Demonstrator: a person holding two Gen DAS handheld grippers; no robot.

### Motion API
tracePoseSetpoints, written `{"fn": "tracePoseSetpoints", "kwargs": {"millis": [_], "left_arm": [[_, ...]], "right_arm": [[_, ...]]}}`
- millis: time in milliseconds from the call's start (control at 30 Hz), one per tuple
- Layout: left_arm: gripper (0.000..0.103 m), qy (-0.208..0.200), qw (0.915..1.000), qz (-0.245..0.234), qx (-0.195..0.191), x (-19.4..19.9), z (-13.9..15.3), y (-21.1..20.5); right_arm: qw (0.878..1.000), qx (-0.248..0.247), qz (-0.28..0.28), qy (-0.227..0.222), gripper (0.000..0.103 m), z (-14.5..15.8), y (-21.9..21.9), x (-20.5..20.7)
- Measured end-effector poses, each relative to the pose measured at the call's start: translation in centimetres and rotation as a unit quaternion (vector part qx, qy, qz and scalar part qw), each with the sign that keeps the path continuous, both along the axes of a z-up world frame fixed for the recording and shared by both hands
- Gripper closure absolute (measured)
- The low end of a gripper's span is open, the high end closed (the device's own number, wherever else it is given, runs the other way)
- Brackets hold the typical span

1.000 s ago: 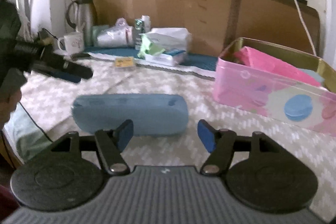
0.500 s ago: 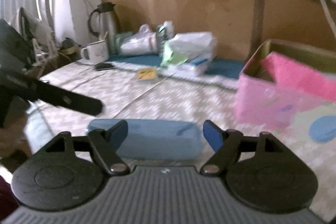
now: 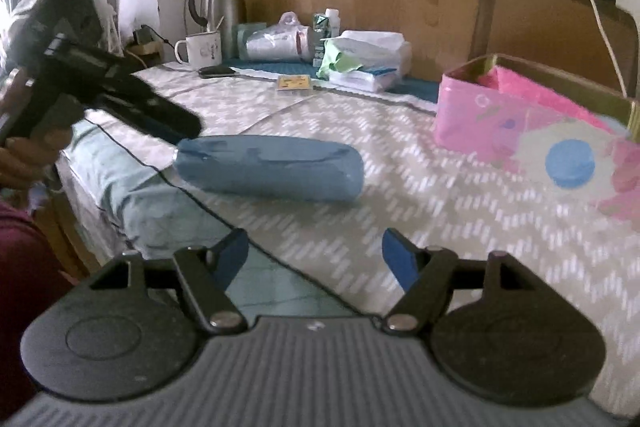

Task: Organize soft objects
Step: 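Grasp the blue glasses case with the left tool, then lift the blue glasses case with the left tool toward the pink tin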

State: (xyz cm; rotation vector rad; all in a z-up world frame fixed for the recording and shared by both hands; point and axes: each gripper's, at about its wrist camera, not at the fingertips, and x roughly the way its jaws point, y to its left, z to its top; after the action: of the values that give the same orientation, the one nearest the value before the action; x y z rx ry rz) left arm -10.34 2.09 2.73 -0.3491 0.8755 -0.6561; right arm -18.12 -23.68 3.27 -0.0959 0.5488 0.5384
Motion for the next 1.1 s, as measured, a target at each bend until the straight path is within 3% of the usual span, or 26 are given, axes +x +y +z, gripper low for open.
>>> {"fn": "tracePoseSetpoints", "kwargs": {"millis": [133,333,433,467,567,800,833,967,1100], "left_arm": [[0.032,0.004,1.0,0.004,0.0,-0.6,0.1,-0.4],[0.033,-0.004,0.9999,-0.011,0.007,-1.2,0.0,-2.0],[0.033,0.001,0.9996,-0.024,0.013,-1.5,-0.4,-2.6],[0.033,0.003,0.9996,-0.025,0.016,-1.6,-0.5,-2.7],[0.033,0.003,0.9995,-0.026,0.018,-2.0,-0.7,-2.3],[0.031,0.003,0.9993,-0.034,0.017,-2.5,-0.7,-2.2],[0.031,0.003,0.9993,-0.035,0.017,-2.5,-0.7,-2.3],[0.031,0.007,0.999,-0.041,0.017,-2.6,-0.7,-2.6],[0.031,0.005,0.9988,-0.044,0.022,-2.7,-0.6,-2.7]], "right_arm": [[1.0,0.007,0.004,-0.009,0.026,0.6,0.0,2.4],[0.996,0.09,0.0,-0.01,0.029,2.1,-0.6,5.0],[0.995,0.093,-0.011,0.016,0.05,1.5,-0.5,5.6],[0.994,0.103,-0.013,0.017,0.051,1.3,-0.8,5.2],[0.995,0.096,-0.006,0.021,0.057,0.9,-1.5,3.6],[0.999,0.041,0.001,0.031,0.057,-0.6,-1.2,0.0],[0.999,0.033,0.002,0.021,0.055,-0.5,-1.1,-0.3],[1.0,0.01,0.005,-0.014,0.025,0.0,-0.9,-0.2],[0.999,-0.012,0.027,-0.019,0.02,-0.3,-0.2,1.4]]}}
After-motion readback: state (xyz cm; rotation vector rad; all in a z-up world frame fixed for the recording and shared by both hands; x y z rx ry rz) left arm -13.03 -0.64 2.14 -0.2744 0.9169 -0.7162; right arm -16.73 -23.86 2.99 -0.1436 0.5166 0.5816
